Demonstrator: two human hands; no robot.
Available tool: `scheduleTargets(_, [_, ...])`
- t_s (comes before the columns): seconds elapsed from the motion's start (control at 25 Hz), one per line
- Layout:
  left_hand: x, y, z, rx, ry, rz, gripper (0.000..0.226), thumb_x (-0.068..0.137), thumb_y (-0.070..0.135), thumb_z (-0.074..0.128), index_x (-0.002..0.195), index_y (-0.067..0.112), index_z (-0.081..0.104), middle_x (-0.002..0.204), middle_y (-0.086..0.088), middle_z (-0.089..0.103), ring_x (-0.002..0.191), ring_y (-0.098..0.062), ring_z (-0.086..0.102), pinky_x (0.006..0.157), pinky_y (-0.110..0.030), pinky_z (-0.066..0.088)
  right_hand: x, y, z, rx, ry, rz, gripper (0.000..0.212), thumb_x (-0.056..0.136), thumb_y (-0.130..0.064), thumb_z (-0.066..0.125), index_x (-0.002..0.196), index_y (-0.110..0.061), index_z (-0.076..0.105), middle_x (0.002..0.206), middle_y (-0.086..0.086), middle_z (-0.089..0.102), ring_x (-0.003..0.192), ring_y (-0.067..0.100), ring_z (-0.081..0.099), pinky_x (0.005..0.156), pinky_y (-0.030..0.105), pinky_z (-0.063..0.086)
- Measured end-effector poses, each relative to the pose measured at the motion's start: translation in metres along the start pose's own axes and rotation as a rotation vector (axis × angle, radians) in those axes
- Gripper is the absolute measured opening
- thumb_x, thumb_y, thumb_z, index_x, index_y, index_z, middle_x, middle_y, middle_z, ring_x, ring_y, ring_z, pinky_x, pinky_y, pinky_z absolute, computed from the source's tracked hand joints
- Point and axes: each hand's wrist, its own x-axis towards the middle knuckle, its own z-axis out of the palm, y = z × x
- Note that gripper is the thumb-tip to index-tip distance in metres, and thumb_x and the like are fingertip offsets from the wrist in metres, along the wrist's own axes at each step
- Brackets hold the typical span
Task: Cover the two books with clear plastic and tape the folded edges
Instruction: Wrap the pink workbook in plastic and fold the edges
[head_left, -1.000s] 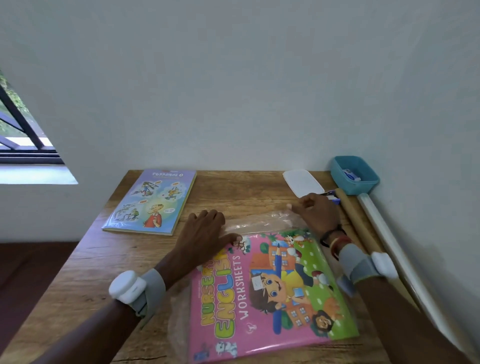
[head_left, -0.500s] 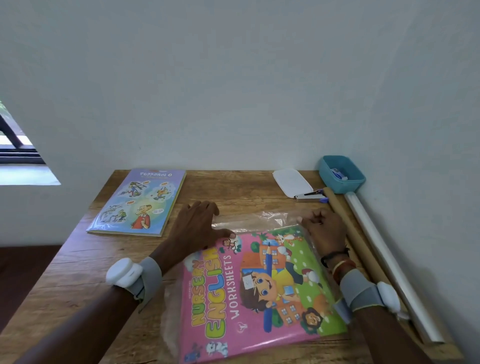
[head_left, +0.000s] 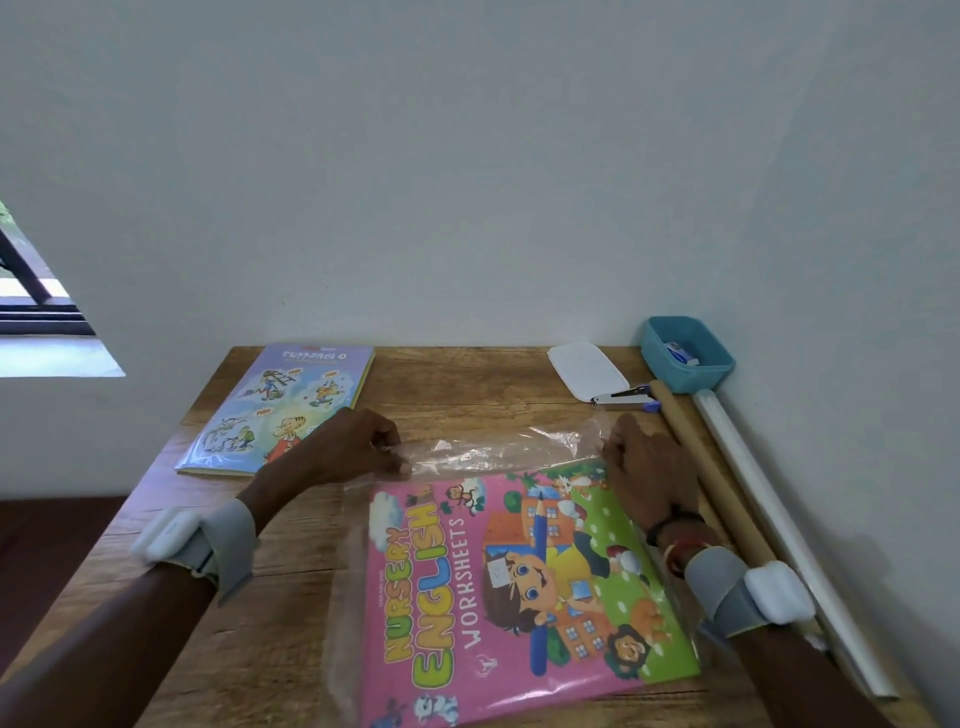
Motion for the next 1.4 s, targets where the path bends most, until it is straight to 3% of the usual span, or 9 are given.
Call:
scheduleTargets(0.16, [-0.005, -0.008, 0.003, 0.051, 0.071, -0.086, 0.018, 0.075, 0.048, 0.079, 0.075, 0.033, 0.069, 0.079, 0.015, 0.069, 0.079, 0.001, 0.062, 0.067, -0.026, 0.050, 0.001, -0.017, 0.003, -0.041, -0.057, 0.053, 0.015, 0.092, -0.021, 0.053, 0.096, -0.007, 0.056, 0.081, 0.018, 0.065, 0.077, 0.037, 0.060, 0.058, 0.032, 0.029])
scheduleTargets(0.4, [-0.022, -0.010, 0.002, 0.223, 0.233, -0.164, 0.006, 0.088, 0.035, 0.068, 0.088, 0.032, 0.063, 0.092, 0.010, 0.069, 0.090, -0.015, 0.065, 0.074, -0.036, 0.055, 0.022, -0.032, 0.023, 0.161, -0.126, 0.184, 0.008, 0.092, -0.020, 0.052, 0.090, -0.013, 0.054, 0.090, 0.013, 0.067, 0.087, 0.035, 0.060, 0.062, 0.031, 0.030])
scheduleTargets(0.56, [-0.043, 0.000, 0.004, 0.156, 0.471, -0.010, 0.033, 0.082, 0.051, 0.070, 0.097, 0.021, 0.066, 0.089, 0.009, 0.067, 0.082, -0.012, 0.062, 0.069, -0.033, 0.050, 0.025, -0.036, 0.030, 0.223, -0.114, 0.208, 0.015, 0.090, -0.021, 0.057, 0.078, -0.019, 0.049, 0.083, 0.010, 0.066, 0.082, 0.034, 0.060, 0.061, 0.029, 0.031])
scheduleTargets(0.64, [-0.051, 0.004, -0.001, 0.102, 0.370, -0.045, 0.045, 0.074, 0.066, 0.069, 0.094, 0.025, 0.067, 0.085, 0.013, 0.065, 0.077, -0.006, 0.060, 0.063, -0.023, 0.044, 0.023, -0.036, 0.031, 0.272, -0.080, 0.168, 0.017, 0.089, -0.025, 0.061, 0.077, -0.018, 0.053, 0.076, 0.006, 0.066, 0.075, 0.029, 0.061, 0.059, 0.029, 0.034])
scheduleTargets(0.8, [-0.057, 0.004, -0.006, 0.085, 0.183, -0.124, 0.048, 0.059, 0.071, 0.074, 0.086, 0.033, 0.061, 0.080, 0.019, 0.061, 0.073, 0.003, 0.054, 0.056, -0.016, 0.034, 0.023, -0.036, 0.033, 0.357, -0.035, 0.097, 0.017, 0.088, -0.032, 0.066, 0.077, -0.022, 0.057, 0.070, -0.003, 0.065, 0.066, 0.019, 0.059, 0.056, 0.027, 0.037])
scheduleTargets(1.0, [-0.056, 0.004, -0.008, 0.049, 0.413, 0.076, 0.079, 0.054, 0.093, 0.054, 0.100, 0.029, 0.064, 0.098, 0.017, 0.064, 0.085, -0.003, 0.057, 0.067, -0.023, 0.046, 0.032, -0.029, 0.029, 0.426, -0.020, 0.170, 0.023, 0.089, -0.027, 0.063, 0.072, -0.023, 0.048, 0.069, 0.000, 0.063, 0.067, 0.023, 0.059, 0.056, 0.029, 0.034])
scheduleTargets(1.16, [-0.046, 0.021, -0.015, -0.090, 0.304, 0.091, 0.077, 0.048, 0.093, 0.059, 0.098, 0.035, 0.064, 0.094, 0.022, 0.066, 0.088, 0.003, 0.060, 0.070, -0.019, 0.047, 0.040, -0.029, 0.016, 0.602, -0.034, 0.253, 0.019, 0.092, -0.018, 0.059, 0.080, -0.005, 0.055, 0.078, 0.010, 0.062, 0.073, 0.026, 0.056, 0.065, 0.035, 0.041])
scheduleTargets(1.28, [-0.035, 0.028, -0.025, -0.175, 0.182, 0.083, 0.073, 0.048, 0.090, 0.063, 0.093, 0.033, 0.069, 0.083, 0.018, 0.071, 0.082, 0.002, 0.064, 0.066, -0.012, 0.046, 0.043, -0.025, 0.005, 0.911, -0.090, 0.335, 0.020, 0.092, -0.015, 0.060, 0.079, 0.000, 0.056, 0.078, 0.012, 0.059, 0.072, 0.020, 0.052, 0.067, 0.033, 0.041])
scheduleTargets(1.4, [-0.029, 0.039, -0.033, -0.191, 0.064, 0.116, 0.044, 0.061, 0.061, 0.079, 0.092, 0.030, 0.075, 0.082, 0.018, 0.073, 0.081, -0.003, 0.067, 0.069, -0.020, 0.051, 0.050, -0.022, -0.005, 1.067, -0.186, 0.443, 0.020, 0.091, -0.014, 0.062, 0.073, -0.006, 0.057, 0.073, 0.012, 0.058, 0.068, 0.020, 0.052, 0.060, 0.027, 0.041])
